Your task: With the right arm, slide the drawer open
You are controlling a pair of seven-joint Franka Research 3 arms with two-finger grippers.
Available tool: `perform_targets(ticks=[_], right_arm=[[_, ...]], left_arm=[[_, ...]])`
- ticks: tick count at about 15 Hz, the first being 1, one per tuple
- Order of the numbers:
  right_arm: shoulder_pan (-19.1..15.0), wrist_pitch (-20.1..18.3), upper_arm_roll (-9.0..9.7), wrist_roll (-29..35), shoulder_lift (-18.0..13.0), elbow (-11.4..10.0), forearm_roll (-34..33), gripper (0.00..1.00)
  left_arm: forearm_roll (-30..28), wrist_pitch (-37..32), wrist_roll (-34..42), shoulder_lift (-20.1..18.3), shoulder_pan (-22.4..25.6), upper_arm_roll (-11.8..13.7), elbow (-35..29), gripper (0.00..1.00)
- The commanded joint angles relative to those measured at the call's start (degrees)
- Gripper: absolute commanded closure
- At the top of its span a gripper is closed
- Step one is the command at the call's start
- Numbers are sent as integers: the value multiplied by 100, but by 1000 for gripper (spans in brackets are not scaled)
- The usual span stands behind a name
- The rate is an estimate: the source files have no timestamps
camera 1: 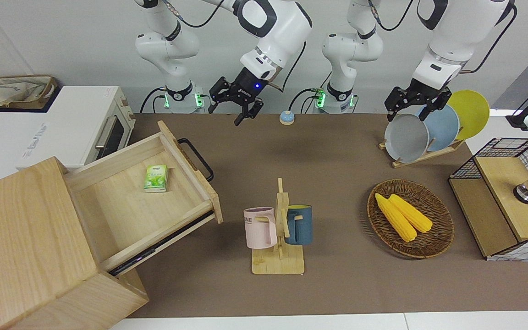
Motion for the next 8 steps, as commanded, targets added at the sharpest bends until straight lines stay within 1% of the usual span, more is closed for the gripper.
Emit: perform_targets(ticks=[1,3,5,6,8], right_arm=[[-58,92,-432,-119,-239,104,845,17],[-67,100,-704,-146,-371,183,1354,15],[-93,100,-1108,-478,-537,315,1960,17],[-128,100,-1345,-697,-634,368,2303,15],[-155,100,-1793,-997,-853,377,2849,17]], left_arm=[[73,-82,8,-48,-21,21,12,2],[73,-82,8,-48,-21,21,12,2],[73,-82,8,-48,-21,21,12,2],[73,-82,8,-48,-21,12,12,2],[73,-82,8,-48,-21,21,12,2]])
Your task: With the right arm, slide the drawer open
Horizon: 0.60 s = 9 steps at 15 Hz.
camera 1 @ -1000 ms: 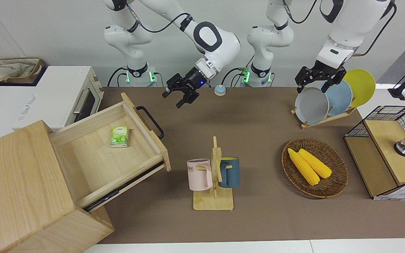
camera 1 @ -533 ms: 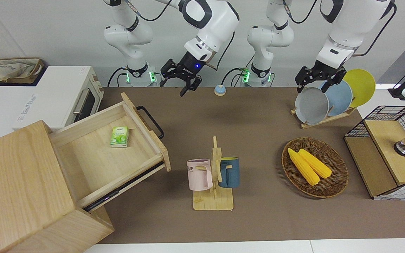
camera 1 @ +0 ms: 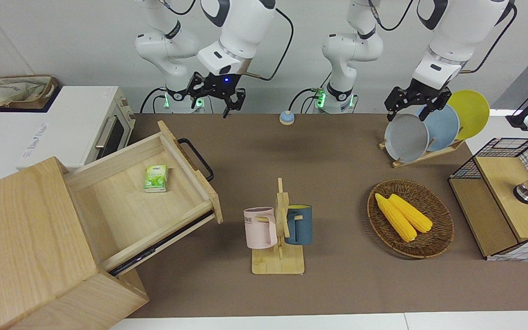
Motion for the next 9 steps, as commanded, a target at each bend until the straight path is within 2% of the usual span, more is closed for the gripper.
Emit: perform_targets(ticks=[1,4,9], right_arm=[[-136,80,-712,-643,-444,30,1045,15],[-136,71,-1169,-933,-559,30,1494,15],[-136,62,-1811,-1425,-647,21,1961,17]], left_arm=[[73,-82,8,-48,-21,21,12,5],[73,-82,8,-48,-21,21,12,5],[73,-82,8,-48,-21,21,13,2]])
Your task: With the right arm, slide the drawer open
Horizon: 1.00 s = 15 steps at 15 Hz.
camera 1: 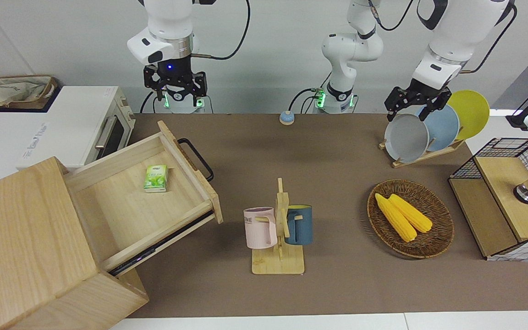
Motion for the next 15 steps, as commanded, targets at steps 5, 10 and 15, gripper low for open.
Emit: perform_targets(ticks=[5,10,15], right_arm=[[-47,53,-900,-869,-114,-121,684,17],[-47,-9,-1340,-1142,-132,-148,1035,17],[-38,-70,-1612,-1160,-167,-227,1097,17]], left_arm=[[73,-82,8,-48,-21,21,21,2],[73,-82,8,-48,-21,12,12,5],[73,-82,8,-48,-21,21,12,5]])
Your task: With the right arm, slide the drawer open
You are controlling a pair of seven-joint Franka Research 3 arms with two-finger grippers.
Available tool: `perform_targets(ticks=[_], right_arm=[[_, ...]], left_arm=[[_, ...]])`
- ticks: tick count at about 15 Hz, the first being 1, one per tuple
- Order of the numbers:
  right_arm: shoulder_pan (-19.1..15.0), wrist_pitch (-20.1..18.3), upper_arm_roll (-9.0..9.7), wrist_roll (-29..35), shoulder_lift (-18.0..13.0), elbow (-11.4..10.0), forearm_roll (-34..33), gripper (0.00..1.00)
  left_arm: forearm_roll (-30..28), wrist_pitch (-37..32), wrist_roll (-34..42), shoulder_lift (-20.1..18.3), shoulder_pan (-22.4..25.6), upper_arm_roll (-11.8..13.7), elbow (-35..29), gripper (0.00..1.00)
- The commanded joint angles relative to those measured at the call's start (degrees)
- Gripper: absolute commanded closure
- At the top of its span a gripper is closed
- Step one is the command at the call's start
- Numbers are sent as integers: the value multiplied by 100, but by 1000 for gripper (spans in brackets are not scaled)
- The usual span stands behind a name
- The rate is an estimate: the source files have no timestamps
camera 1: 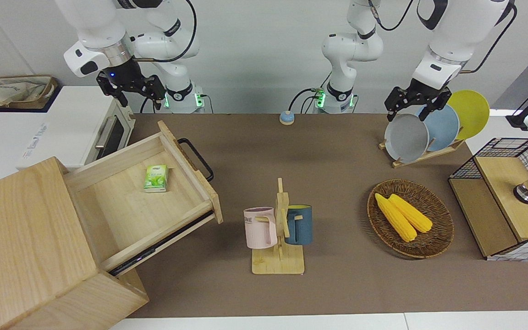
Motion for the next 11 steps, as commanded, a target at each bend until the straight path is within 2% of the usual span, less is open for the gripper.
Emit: perform_targets(ticks=[1,3,6,11], right_arm=[[-27,-85,-164,-140,-148,-194,209,17],[-18,-129,-173,-114,-148,-194,174,17],[-18,-121,-85,-79,-148,-194,69,15],[-27,-112,-85,-96,-148,-185,68,17]], left_arm=[[73,-82,8,-48,-21,21,12,5],[73,-82,8,-48,-21,21,12,2],[73,-82,8,-48,-21,21,12,2],[73,-82,8,-48,-21,21,21,2]])
